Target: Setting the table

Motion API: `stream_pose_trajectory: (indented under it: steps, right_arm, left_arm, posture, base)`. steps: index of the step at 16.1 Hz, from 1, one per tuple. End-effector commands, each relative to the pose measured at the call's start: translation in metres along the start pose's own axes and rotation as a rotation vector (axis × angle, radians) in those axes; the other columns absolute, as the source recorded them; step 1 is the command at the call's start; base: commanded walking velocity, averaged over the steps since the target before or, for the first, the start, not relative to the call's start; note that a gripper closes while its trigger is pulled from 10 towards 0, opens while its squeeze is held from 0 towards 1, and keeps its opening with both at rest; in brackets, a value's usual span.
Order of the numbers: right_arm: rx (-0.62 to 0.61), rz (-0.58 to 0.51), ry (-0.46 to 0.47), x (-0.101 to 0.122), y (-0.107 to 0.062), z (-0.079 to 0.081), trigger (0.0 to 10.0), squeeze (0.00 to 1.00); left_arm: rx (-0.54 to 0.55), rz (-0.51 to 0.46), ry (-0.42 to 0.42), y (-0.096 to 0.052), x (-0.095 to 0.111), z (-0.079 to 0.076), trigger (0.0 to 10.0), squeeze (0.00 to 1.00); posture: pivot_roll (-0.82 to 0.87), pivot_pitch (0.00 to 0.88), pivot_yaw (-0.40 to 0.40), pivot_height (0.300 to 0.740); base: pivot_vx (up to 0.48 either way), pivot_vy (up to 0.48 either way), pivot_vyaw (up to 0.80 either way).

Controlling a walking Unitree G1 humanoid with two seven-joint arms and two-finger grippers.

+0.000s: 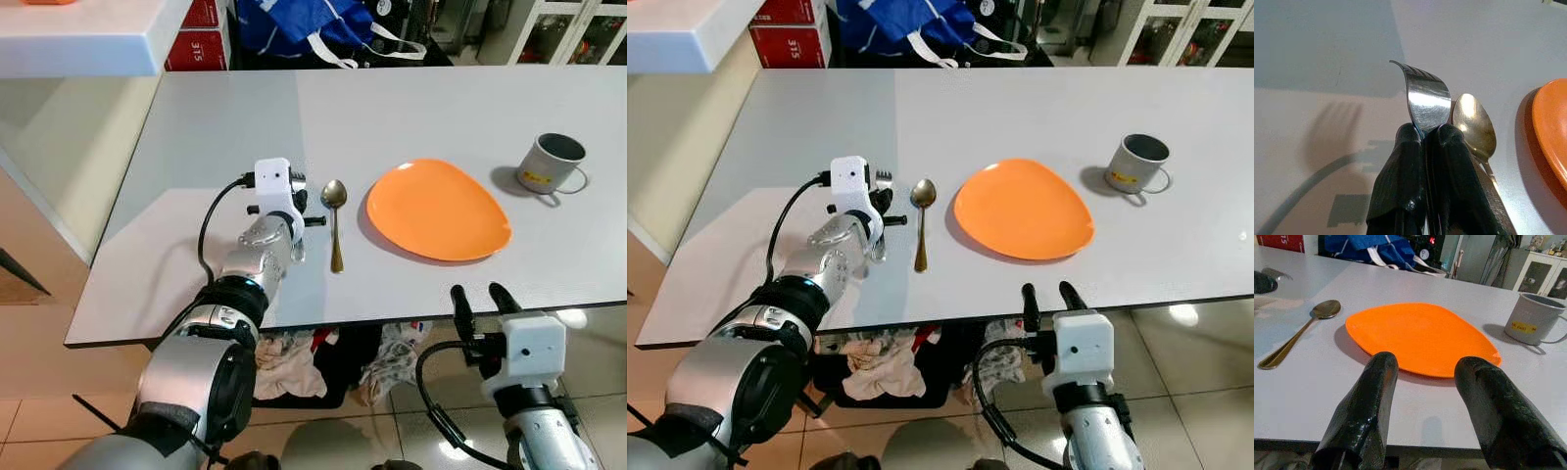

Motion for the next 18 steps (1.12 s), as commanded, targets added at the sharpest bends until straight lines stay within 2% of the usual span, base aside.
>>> stream_pose_trajectory:
  steps: [1, 6, 7, 8, 10, 18]
  right_arm:
    - [-0.006, 0.008, -0.008, 0.001, -0.003, -0.001, 10.0, 0.0]
    - [-0.018, 0.026, -0.018, 0.002, -0.012, -0.005, 10.0, 0.0]
    - [-0.019, 0.028, -0.019, 0.002, -0.013, -0.005, 10.0, 0.0]
    - [-0.021, 0.03, -0.02, 0.003, -0.014, -0.005, 10.0, 0.0]
    - [-0.025, 0.036, -0.023, 0.002, -0.016, -0.005, 10.0, 0.0]
    - [-0.035, 0.048, -0.023, 0.002, -0.021, -0.005, 10.0, 0.0]
  left_arm:
    - [-0.012, -0.014, 0.009, 0.001, 0.007, -0.005, 0.0, 0.0]
    - [-0.039, -0.004, -0.002, 0.002, 0.0, -0.014, 0.0, 0.0]
    - [-0.045, -0.005, -0.004, 0.002, 0.0, -0.015, 3.0, 0.0]
    - [-0.045, -0.004, 0.001, 0.002, 0.0, -0.016, 10.0, 0.0]
    - [-0.037, -0.004, -0.006, 0.003, 0.001, -0.016, 10.0, 0.0]
    - [0.045, -0.035, -0.028, 0.003, 0.011, 0.004, 10.0, 0.0]
  posture:
    - [-0.27, 0.107, 0.023, 0.74]
    - [-0.3, 0.122, 0.021, 0.74]
    - [-0.3, 0.125, 0.023, 0.74]
    - [-0.31, 0.126, 0.024, 0.74]
    - [-0.31, 0.129, 0.026, 0.74]
    - [-0.32, 0.133, 0.033, 0.74]
  base:
    - [0.0, 0.0, 0.0]
    - [0.0, 0.0, 0.0]
    - [0.0, 0.0, 0.0]
    - [0.0, 0.0, 0.0]
    - [0.0, 0.0, 0.0]
    - [0.0, 0.0, 0.0]
Point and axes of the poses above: a point about 5 cm out from each wrist's last joint towards the gripper, its own y axis pointing out of the wrist towards the gripper, its own x axis along the axis of the wrist's last joint, z = x × y, the point moved 6 cm from there along y, pointing out of the wrist towards the gripper, and after that the axes turned 5 degrees about y, right-handed, at the moved point
